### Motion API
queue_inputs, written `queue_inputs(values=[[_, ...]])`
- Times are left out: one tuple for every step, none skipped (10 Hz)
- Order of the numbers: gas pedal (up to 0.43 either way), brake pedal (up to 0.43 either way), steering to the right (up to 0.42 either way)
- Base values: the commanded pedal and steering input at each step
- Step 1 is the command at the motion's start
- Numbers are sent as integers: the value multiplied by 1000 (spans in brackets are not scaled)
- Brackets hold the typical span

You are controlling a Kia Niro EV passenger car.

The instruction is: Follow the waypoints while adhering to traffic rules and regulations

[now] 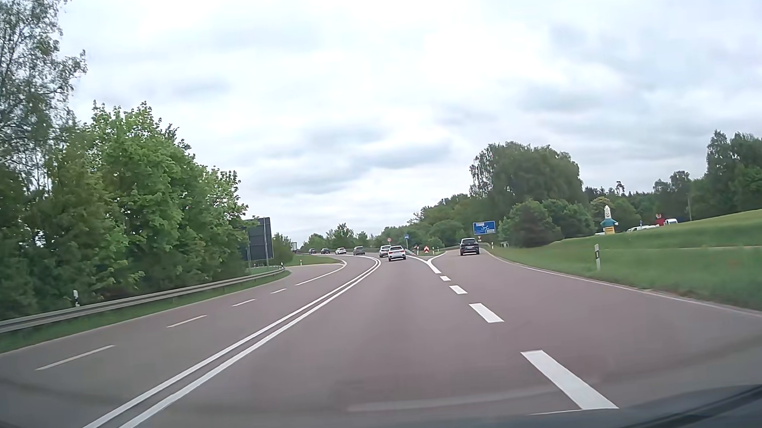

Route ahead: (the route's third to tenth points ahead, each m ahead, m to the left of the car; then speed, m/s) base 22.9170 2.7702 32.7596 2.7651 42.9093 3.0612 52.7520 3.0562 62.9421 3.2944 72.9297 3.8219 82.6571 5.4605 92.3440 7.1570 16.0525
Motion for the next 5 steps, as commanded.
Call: queue_inputs(values=[[118, 0, -2], [118, 0, -2], [118, 0, -2], [118, 0, -2], [118, 0, -2]])
